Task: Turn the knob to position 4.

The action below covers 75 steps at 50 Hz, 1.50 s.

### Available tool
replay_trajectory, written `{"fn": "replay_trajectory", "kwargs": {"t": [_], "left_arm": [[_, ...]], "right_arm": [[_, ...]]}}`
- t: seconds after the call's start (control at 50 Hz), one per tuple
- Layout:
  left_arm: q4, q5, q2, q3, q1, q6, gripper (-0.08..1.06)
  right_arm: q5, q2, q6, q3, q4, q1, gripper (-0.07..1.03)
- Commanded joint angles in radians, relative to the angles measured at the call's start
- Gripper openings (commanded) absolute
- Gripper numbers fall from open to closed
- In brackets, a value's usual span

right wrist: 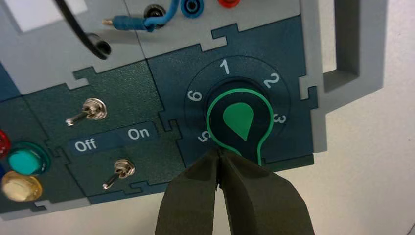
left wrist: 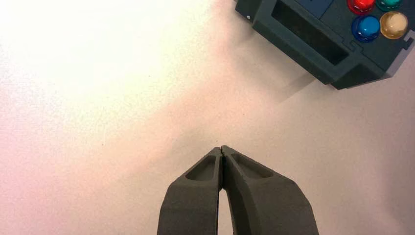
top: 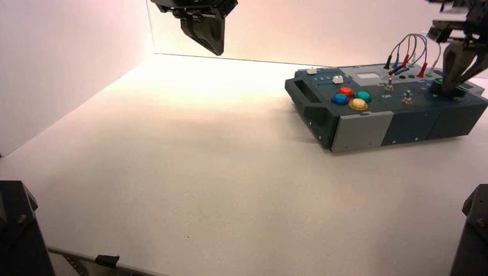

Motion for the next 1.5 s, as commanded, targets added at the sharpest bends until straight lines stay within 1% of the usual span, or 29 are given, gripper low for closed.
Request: {"fn": "replay_trajectory", "kwargs": {"t": [0.02, 0.1, 0.32, 0.6, 0.78, 0.84, 0.86, 1.0, 1.24, 1.34, 1.42, 1.46, 1.48, 1.5], "left_arm": [[0.002, -0.005, -0.012, -0.029, 0.003, 0.009, -0.03], [0.0, -0.005, -0.014, -0.029, 0.003, 0.008, -0.03], [0.0, -0.005, -0.012, -0.031, 0.003, 0.008, -0.03], [0.002, -0.005, -0.017, -0.032, 0.003, 0.008, -0.03], [0.0, -0.02, -0.034, -0.029, 0.031, 0.008, -0.03], [0.0, -0.032, -0.049, -0.023, 0.041, 0.006, -0.03], [0.0, -0.051, -0.071, -0.015, 0.054, 0.003, -0.03], [0.0, -0.103, -0.141, 0.015, 0.075, 0.0, -0.03], [0.002, -0.17, -0.242, 0.063, 0.112, -0.002, -0.03], [0.008, -0.207, -0.275, 0.08, 0.12, 0.0, -0.03], [0.012, -0.221, -0.288, 0.089, 0.126, 0.0, -0.03], [0.014, -0.227, -0.302, 0.094, 0.132, 0.0, -0.03], [0.015, -0.23, -0.316, 0.097, 0.149, 0.0, -0.03], [0.015, -0.23, -0.318, 0.097, 0.153, 0.002, -0.03]], "right_arm": [[-0.005, -0.06, -0.003, -0.02, 0.029, 0.005, -0.02], [-0.005, -0.06, -0.008, -0.018, 0.04, 0.015, -0.02], [-0.003, -0.057, -0.009, -0.025, 0.04, 0.052, -0.02], [-0.02, -0.117, -0.009, -0.023, 0.037, 0.052, -0.02], [-0.054, -0.161, -0.012, -0.012, 0.032, 0.052, -0.02], [-0.06, -0.173, -0.012, -0.009, 0.032, 0.052, -0.02], [-0.064, -0.183, -0.012, -0.008, 0.034, 0.052, -0.02], [-0.078, -0.201, -0.012, -0.006, 0.037, 0.066, -0.02], [-0.091, -0.233, -0.008, -0.012, 0.04, 0.133, -0.02], [-0.092, -0.279, -0.006, -0.014, 0.044, 0.156, -0.02], [-0.098, -0.307, -0.005, -0.011, 0.049, 0.16, -0.02], [-0.109, -0.336, -0.005, -0.008, 0.057, 0.16, -0.02], [-0.124, -0.37, -0.006, 0.003, 0.066, 0.16, -0.02], [-0.129, -0.376, -0.005, 0.006, 0.067, 0.16, -0.02]]}}
